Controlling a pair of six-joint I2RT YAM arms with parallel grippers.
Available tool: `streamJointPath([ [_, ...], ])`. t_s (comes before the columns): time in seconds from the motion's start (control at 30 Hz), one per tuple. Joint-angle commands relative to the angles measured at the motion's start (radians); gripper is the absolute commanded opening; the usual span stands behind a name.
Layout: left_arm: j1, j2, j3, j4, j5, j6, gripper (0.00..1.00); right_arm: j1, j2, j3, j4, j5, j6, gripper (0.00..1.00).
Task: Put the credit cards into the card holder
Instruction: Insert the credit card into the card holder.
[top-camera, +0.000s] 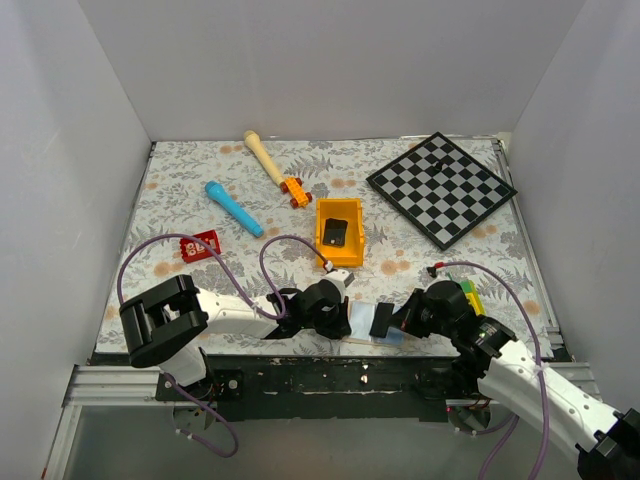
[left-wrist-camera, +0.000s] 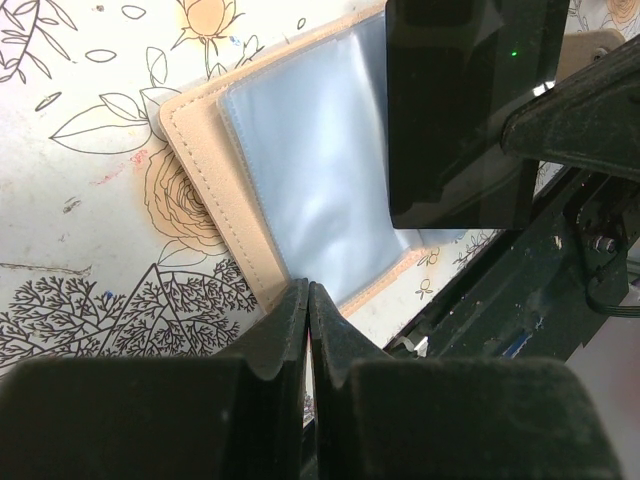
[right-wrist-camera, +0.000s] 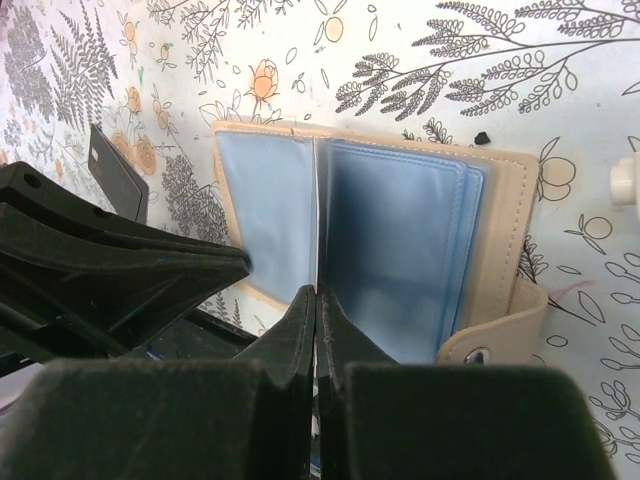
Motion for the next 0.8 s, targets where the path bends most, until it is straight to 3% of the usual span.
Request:
streamJointPath([
  [0.0,0.0,0.014,-0.014,-0.038,-0.012,0.005,0.0,-0.005,-0.018,-0.036,0.03,-0.022,0.035,0.01],
  [0.33,0.0,0.025,-0.009,-0.035,-0.008,0.006,0.0,-0.005,-0.13,-0.16,0.055,-0.073,0.11,0.01],
  [0.77,0.0,-0.006,-0.006,-0.093,-0.057,-0.004,0.0,-0.005,-0.033,-0.171,0.142,-0.119,0.064,0.01],
])
